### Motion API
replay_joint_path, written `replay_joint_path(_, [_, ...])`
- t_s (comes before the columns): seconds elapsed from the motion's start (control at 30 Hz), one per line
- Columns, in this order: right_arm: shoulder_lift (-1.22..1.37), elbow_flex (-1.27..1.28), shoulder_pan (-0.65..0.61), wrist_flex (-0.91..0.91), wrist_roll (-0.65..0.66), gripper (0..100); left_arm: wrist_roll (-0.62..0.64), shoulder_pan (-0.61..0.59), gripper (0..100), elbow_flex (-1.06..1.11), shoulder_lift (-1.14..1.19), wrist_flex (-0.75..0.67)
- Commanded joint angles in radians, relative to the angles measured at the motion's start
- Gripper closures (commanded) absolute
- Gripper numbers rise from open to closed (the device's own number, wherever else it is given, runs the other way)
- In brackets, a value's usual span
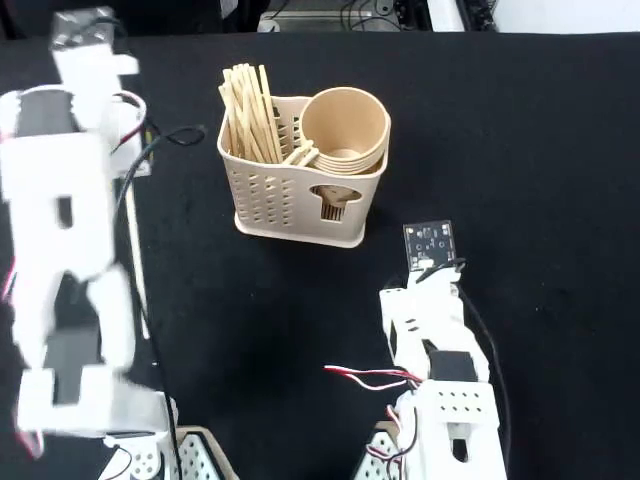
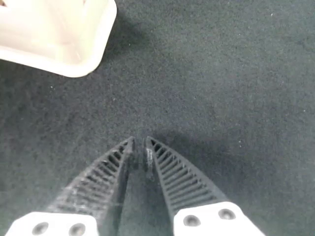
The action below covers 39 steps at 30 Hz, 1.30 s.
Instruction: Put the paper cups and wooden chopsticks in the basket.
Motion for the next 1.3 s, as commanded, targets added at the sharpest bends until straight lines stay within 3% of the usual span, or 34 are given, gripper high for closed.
replay_joint_path(0.0, [-0.015, -0.001, -0.005, 0.000, 0.005, 95.9, 0.011, -0.001, 97, 0.004, -0.353, -0.164])
replay_joint_path(0.23, [-0.015, -0.001, -0.006, 0.003, 0.005, 95.9, 0.110, 0.082, 97, 0.116, -0.620, -0.689])
replay_joint_path(0.43, [-0.015, -0.001, -0.008, 0.005, 0.005, 95.9, 0.115, 0.272, 97, 0.458, -0.672, -1.229])
replay_joint_path(0.57, [-0.015, -0.001, -0.008, 0.005, 0.005, 95.9, 0.115, 0.309, 97, 0.711, -0.672, -1.484])
replay_joint_path(0.73, [-0.015, -0.001, -0.009, 0.002, 0.005, 95.9, 0.115, 0.311, 97, 0.938, -0.677, -1.550])
replay_joint_path(1.13, [-0.015, -0.001, -0.009, 0.002, 0.005, 95.9, 0.115, 0.312, 96, 1.135, -0.675, -1.542])
replay_joint_path(1.27, [-0.015, -0.001, -0.008, 0.000, 0.005, 95.9, 0.123, 0.308, 84, 1.211, -0.686, -1.493])
